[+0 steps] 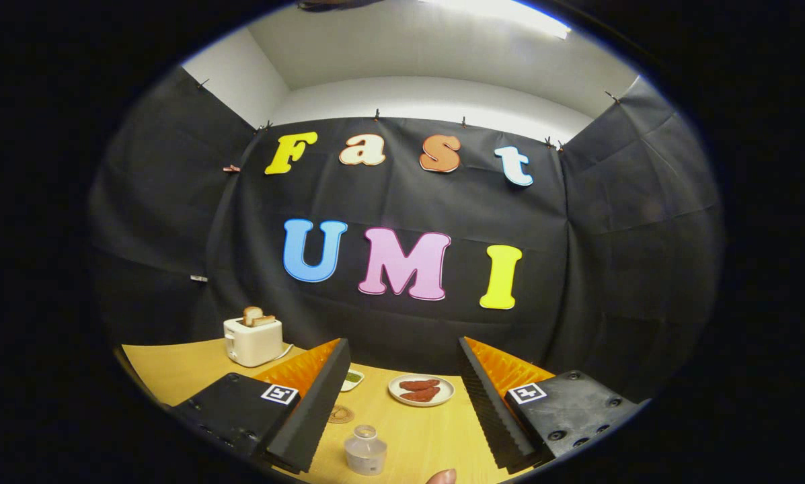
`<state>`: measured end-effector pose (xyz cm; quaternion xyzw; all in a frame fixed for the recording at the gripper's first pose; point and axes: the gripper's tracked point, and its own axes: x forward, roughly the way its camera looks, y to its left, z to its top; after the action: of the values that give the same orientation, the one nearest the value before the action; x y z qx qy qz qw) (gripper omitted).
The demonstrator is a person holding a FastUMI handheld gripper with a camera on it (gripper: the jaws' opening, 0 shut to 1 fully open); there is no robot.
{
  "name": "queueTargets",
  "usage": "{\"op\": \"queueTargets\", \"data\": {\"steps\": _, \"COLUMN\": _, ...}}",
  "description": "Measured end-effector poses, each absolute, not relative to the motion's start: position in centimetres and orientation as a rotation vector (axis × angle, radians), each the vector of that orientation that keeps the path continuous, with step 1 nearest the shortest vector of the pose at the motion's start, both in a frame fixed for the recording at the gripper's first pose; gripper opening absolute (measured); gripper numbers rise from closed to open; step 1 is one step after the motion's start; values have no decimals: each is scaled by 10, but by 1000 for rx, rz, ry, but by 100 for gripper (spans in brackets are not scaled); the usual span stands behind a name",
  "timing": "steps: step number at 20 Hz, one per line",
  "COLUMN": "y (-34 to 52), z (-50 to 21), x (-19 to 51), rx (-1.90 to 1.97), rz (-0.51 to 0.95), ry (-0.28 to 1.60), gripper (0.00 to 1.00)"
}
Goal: Take the bottle from table, then pour the juice into the cup, finally place the bottle on the coaster
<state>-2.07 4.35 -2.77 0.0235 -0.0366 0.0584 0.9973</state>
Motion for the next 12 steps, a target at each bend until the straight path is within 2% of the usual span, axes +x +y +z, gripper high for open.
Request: {"op": "queueTargets", "data": {"steps": 12, "y": 87, "z": -215, "x": -14, "rx": 106, "rz": 181, "ry": 130, "gripper": 97}}
